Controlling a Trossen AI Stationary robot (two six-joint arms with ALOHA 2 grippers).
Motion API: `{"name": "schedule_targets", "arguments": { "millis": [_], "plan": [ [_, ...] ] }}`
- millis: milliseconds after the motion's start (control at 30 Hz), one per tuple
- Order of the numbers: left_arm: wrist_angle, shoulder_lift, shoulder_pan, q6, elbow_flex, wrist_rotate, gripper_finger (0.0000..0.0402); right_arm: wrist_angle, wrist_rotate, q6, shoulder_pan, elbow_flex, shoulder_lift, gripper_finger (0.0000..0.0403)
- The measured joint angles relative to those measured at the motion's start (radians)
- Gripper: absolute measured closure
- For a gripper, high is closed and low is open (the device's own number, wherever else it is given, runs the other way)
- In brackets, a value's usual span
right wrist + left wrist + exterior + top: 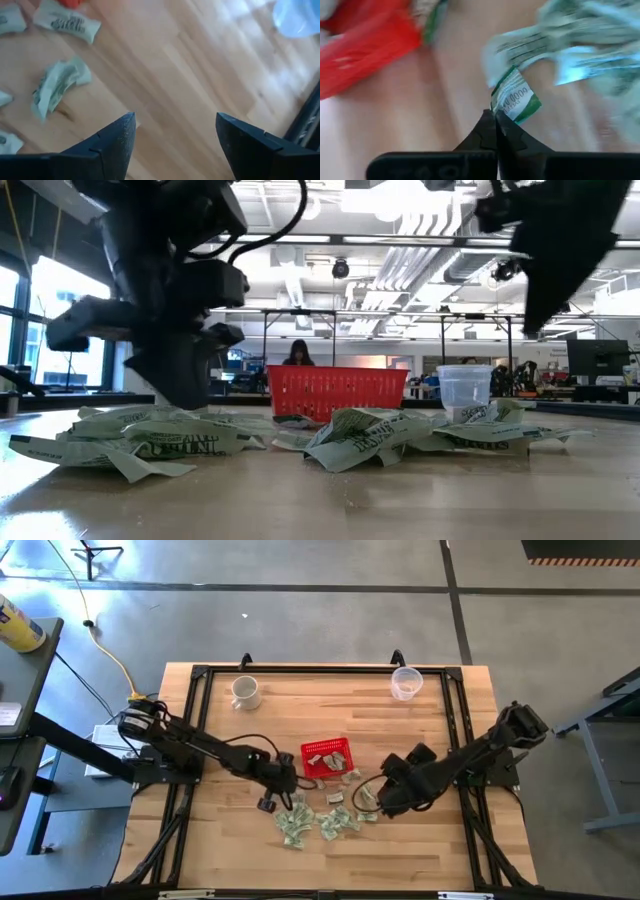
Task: Pick and place items into bin
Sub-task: Put the truvia packet into the red bin, then adjust the red bin
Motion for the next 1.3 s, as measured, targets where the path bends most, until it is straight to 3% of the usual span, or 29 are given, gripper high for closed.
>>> {"name": "schedule_targets", "arguments": {
  "millis": [100,267,500,633,800,1000,1167,1300],
  "plan": [
    [-0.141,-0.004,0.005,0.008,0.064,-0.056,0.0365,0.024,-0.008,0.041,0.033,-0.026,0.000,0.0139],
    [-0.338,-0.038,0.052,0.026,0.189,-0.059,0.0367,0.066,-0.004,0.085,0.066,-0.070,0.000,0.0139],
    [-0.293,-0.052,0.179,0.035,0.374,-0.056,0.0374,0.157,0.024,0.085,0.075,-0.150,-0.002,0.0139],
    [-0.176,-0.022,0.245,0.049,0.412,0.025,0.0353,0.243,0.064,0.052,0.066,-0.205,-0.026,0.0139],
    [-0.161,0.068,0.276,-0.102,0.419,0.131,0.0339,0.333,0.088,-0.088,0.000,-0.266,-0.077,0.0139],
    [-0.179,0.110,0.267,-0.233,0.420,0.061,0.0320,0.453,0.112,-0.310,-0.116,-0.296,-0.157,0.0139],
    [-0.158,0.052,0.268,-0.288,0.421,0.031,0.0280,0.706,-0.065,-0.653,-0.253,-0.302,-0.169,0.0139],
    [-0.236,0.034,0.268,-0.295,0.419,-0.009,0.0236,0.840,-0.162,-0.788,-0.361,-0.302,-0.151,0.0139]
  ]
}}
